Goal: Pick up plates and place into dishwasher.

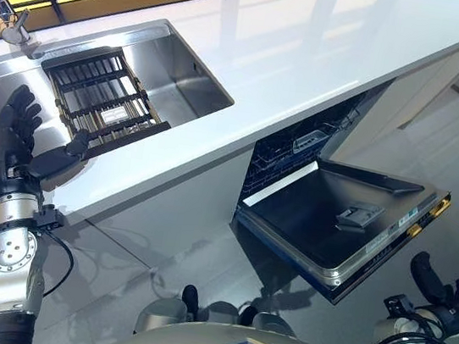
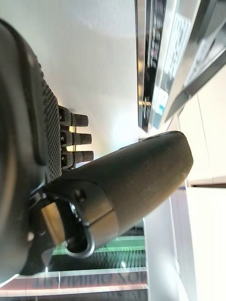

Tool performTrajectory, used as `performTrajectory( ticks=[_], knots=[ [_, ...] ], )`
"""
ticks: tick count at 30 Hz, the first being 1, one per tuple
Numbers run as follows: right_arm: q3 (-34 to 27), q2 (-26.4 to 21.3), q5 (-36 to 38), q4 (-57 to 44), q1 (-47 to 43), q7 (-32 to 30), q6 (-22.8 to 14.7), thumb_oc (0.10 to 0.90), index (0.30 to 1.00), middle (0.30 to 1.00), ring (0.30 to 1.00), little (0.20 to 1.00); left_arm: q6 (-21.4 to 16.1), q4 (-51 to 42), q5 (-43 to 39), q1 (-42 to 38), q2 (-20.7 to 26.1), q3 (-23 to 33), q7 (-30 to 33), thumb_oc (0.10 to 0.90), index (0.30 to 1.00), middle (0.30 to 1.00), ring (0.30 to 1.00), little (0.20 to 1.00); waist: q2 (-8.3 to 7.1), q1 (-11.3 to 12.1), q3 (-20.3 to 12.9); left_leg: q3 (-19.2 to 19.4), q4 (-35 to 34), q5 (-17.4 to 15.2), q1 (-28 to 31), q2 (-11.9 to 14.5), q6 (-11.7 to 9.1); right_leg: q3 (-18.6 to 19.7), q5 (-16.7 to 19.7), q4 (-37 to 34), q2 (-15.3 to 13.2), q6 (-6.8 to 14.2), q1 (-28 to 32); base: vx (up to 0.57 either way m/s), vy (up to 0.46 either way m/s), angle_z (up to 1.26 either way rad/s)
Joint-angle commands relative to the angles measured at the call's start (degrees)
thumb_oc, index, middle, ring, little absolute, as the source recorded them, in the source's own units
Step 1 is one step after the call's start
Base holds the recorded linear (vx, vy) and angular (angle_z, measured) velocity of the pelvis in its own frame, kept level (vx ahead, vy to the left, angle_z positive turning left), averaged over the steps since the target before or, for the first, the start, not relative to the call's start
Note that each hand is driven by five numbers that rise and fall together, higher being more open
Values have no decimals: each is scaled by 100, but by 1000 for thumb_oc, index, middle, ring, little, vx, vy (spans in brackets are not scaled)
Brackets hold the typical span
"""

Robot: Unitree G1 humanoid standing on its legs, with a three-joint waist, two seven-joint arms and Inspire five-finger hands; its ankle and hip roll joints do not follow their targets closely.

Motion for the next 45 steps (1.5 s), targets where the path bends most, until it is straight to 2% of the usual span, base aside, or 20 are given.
performTrajectory(
  ticks=[1, 4, 7, 9, 10, 11, 12, 14, 15, 20, 22, 26, 29, 33, 38, 45],
  knots=[
    [67, -597, 498, -185, -573, 591, -365, 800, 900, 900, 900, 900, -116, -105, 281, -1150, 544, -206, -179, 800, 900, 900, 900, 900, 233, -383, 135, -212, 222, -1064, 314, -142, 66, -33, -107, 591, 188, 240, -499, 35, -174, -4],
    [165, -771, 1006, 10, -611, 1160, -236, 800, 900, 900, 900, 900, -18, -207, 266, -1323, 698, -264, -87, 800, 900, 900, 900, 900, 352, -423, 248, -267, 460, -1045, 92, -106, -2, -65, -319, 929, 205, 147, -662, 14, -167, -4],
    [240, -1071, 1663, 61, -737, 1565, -199, 800, 900, 900, 900, 900, -53, -269, 37, -1573, 731, -386, 118, 800, 900, 900, 900, 900, 565, -452, 494, -357, 808, -971, -372, -92, -136, -76, -585, 1341, 173, -7, -967, -115, -98, -7],
    [219, -1389, 2215, 145, -1017, 1828, -249, 800, 900, 900, 900, 900, -105, -263, -311, -1869, 772, -500, 324, 800, 900, 900, 900, 900, 831, -482, 780, -398, 984, -863, -771, -92, -245, -111, -771, 1671, 131, -161, -1305, -189, -31, 1],
    [218, -1430, 2336, 167, -1060, 1897, -249, 800, 900, 900, 900, 900, -107, -268, -364, -1915, 779, -497, 341, 800, 900, 900, 900, 900, 873, -483, 827, -406, 1024, -849, -840, -94, -261, -118, -806, 1739, 120, -189, -1369, -201, -35, 1],
    [217, -1546, 2610, 228, -1232, 2052, -277, 800, 900, 900, 900, 900, -125, -262, -712, -2066, 823, -465, 387, 800, 900, 900, 900, 900, 1040, -499, 1003, -398, 1124, -779, -1077, -79, -325, -157, -941, 1998, 96, -307, -1622, -126, -38, 1],
    [221, -1569, 2723, 244, -1277, 2082, -249, 800, 900, 900, 900, 900, -119, -253, -771, -2101, 831, -456, 419, 800, 900, 900, 900, 900, 1073, -499, 1029, -394, 1145, -764, -1129, -76, -339, -164, -974, 2055, 89, -336, -1681, -137, -47, -6],
    [170, -1684, 3086, 409, -1467, 2312, -230, 800, 900, 900, 900, 900, -226, -162, -1252, -2180, 894, -359, 440, 800, 900, 900, 900, 900, 1241, -501, 1194, -409, 1242, -705, -1363, -78, -401, -210, -1145, 2404, 36, -476, -1998, -66, -34, -8],
    [157, -1704, 3179, 458, -1507, 2362, -211, 800, 900, 900, 900, 900, -253, -121, -1330, -2196, 904, -341, 447, 800, 900, 900, 900, 900, 1257, -506, 1211, -415, 1264, -727, -1387, -97, -413, -210, -1229, 2501, 9, -498, -2051, -30, -19, -1],
    [84, -1933, 3752, 874, -1938, 2512, -128, 800, 900, 900, 900, 900, -444, 15, -2184, -2212, 897, -264, 402, 800, 900, 900, 900, 900, 1535, -493, 1398, -528, 1640, -821, -1693, -224, -427, -177, -1478, 3130, -139, -705, -2555, -7, -2, 1],
    [105, -1987, 3751, 959, -2115, 2558, -78, 800, 900, 900, 900, 900, -447, -18, -2400, -2193, 846, -257, 342, 800, 900, 900, 900, 900, 1628, -469, 1463, -622, 1857, -904, -1801, -323, -409, -160, -1529, 3342, -186, -788, -2734, -3, 14, 8],
    [243, -1979, 3648, 929, -2230, 2822, 91, 800, 900, 900, 900, 900, -424, -83, -2551, -2131, 797, -248, 227, 800, 900, 900, 900, 900, 1667, -461, 1515, -630, 2154, -1020, -1898, -389, -382, -141, -1593, 3586, -230, -877, -2860, 1, 11, 1],
    [361, -1904, 3605, 837, -2217, 3281, 450, 800, 900, 900, 900, 900, -277, -170, -2528, -2126, 775, -231, 185, 800, 900, 900, 900, 900, 1620, -461, 1532, -592, 2444, -1135, -1990, -414, -354, -142, -1635, 3765, -255, -929, -2925, 27, 20, -16],
    [545, -1804, 3428, 665, -2106, 3935, 891, 800, 900, 900, 900, 900, -266, -203, -2467, -2099, 733, -203, 97, 800, 900, 900, 900, 900, 1491, -446, 1561, -601, 2773, -1256, -2137, -409, -319, -111, -1640, 3940, -259, -961, -3002, 22, -7, 5],
    [987, -1619, 3568, 72, -1946, 5422, 1622, 800, 900, 900, 900, 900, -303, -225, -2358, -2045, 718, -152, -3, 800, 900, 900, 900, 900, 1286, -396, 1611, -622, 3125, -1314, -2350, -374, -287, -113, -1545, 3974, -239, -966, -2992, 8, -23, 5],
    [1690, -1457, 3484, -1191, -1777, 6827, 2695, 800, 900, 900, 900, 900, -409, -208, -2142, -2023, 692, -138, -21, 800, 900, 900, 900, 900, 1027, -305, 1615, -653, 3423, -1186, -2550, -307, -295, -135, -1385, 3840, -218, -911, -2826, 11, 12, 1]
  ],
)
